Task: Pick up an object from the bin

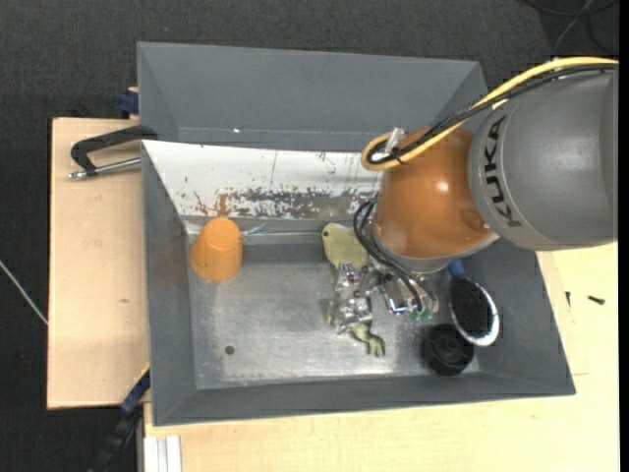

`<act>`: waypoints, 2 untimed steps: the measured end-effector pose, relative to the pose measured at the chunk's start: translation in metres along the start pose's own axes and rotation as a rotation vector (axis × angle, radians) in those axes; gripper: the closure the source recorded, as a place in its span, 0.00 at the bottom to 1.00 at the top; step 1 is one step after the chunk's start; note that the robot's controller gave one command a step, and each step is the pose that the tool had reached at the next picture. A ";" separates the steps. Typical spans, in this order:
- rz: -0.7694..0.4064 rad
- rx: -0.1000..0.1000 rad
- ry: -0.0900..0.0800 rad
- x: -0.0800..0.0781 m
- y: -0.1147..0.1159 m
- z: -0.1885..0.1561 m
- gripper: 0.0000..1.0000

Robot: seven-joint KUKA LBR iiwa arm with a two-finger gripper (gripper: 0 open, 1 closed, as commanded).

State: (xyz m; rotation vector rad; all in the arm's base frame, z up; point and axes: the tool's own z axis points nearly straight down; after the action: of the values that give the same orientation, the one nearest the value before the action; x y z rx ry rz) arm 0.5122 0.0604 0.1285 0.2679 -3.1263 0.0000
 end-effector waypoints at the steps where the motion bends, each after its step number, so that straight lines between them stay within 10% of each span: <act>1: 0.149 -0.001 -0.013 0.008 0.006 -0.055 1.00; 2: 0.149 -0.001 -0.009 0.008 0.006 -0.053 0.00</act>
Offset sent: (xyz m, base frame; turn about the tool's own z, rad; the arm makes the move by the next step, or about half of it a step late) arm -0.0103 0.0034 0.0525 0.1502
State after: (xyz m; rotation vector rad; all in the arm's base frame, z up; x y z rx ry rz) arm 0.5031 0.0647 0.1817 0.0342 -3.1469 -0.0024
